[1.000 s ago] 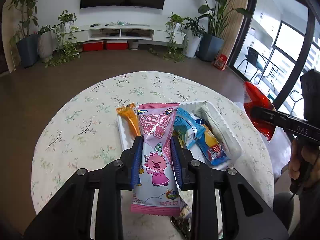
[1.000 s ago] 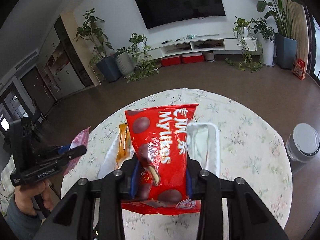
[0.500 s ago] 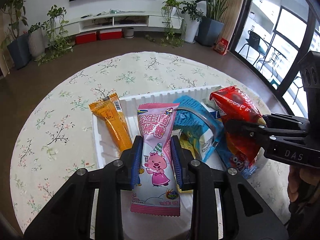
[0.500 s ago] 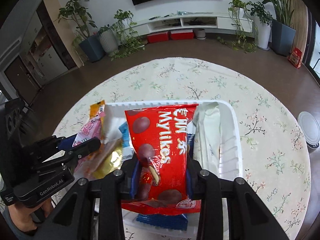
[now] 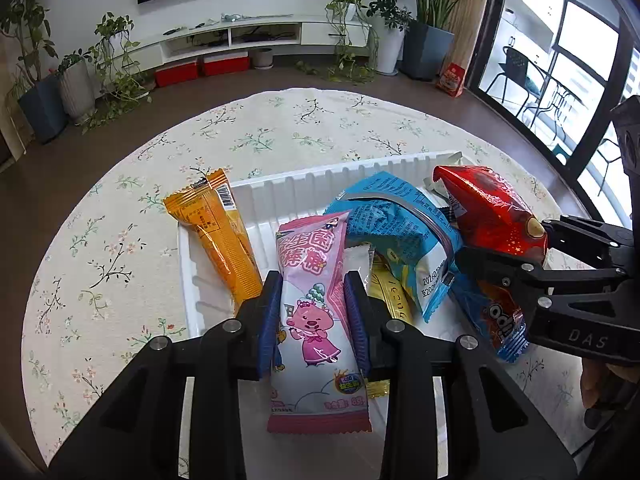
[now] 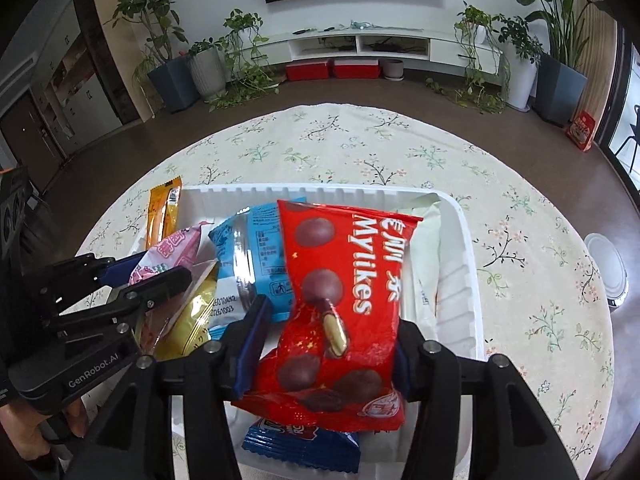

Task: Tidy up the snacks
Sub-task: 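Carry both packets into the white tray and open both tools, then move both tools back over the remaining snack pile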

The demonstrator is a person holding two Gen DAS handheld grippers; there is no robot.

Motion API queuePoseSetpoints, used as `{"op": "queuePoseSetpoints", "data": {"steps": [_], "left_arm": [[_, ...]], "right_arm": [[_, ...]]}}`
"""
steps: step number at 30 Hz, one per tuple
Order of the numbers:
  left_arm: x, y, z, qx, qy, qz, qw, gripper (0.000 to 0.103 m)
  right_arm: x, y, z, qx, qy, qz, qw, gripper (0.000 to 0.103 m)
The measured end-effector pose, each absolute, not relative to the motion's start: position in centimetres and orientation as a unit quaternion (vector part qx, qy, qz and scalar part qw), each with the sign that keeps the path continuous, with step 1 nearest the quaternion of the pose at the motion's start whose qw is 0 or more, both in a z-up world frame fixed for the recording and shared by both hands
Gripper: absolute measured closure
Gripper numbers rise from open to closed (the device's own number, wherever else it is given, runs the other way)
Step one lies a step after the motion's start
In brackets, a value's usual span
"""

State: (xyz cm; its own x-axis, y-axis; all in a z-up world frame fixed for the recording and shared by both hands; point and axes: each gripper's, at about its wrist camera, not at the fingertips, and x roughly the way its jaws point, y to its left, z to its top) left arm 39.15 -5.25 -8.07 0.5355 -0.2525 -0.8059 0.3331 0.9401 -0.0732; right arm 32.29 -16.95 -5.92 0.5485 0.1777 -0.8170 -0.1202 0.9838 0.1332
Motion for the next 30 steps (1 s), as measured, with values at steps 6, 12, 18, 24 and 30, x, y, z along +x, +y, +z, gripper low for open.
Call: {"op": "queuePoseSetpoints", "data": {"steps": [6,12,18,24,30], "left_arm": [[38.1,-5.8,-7.6,0.046,0.439,-0.168,0.881,0.048],[38.3,-5.6,-7.2,0.041,0.436,-0.167,0.883,0.044],[36.9,-4.5,-5.7,0.028,0.425,-0.164,0.89,0.03],[32.5,-2.0,-1.8,0.002,0.398,-0.161,0.903,0.003],[26.9,0.7,2.7,0.001,0.348,-0.151,0.925,0.001]], "right_arm": [[32.1,-17.2,-5.7,0.036,0.463,0.082,0.882,0.044],[31.7,-17.3,-5.1,0.035,0.455,0.079,0.886,0.039],[30.7,-18.1,-4.1,0.049,0.441,0.08,0.893,0.032],[27.7,-19.7,-2.0,0.076,0.401,0.08,0.909,0.025],[22.4,-20.2,-0.9,0.077,0.367,0.096,0.922,0.02]]}}
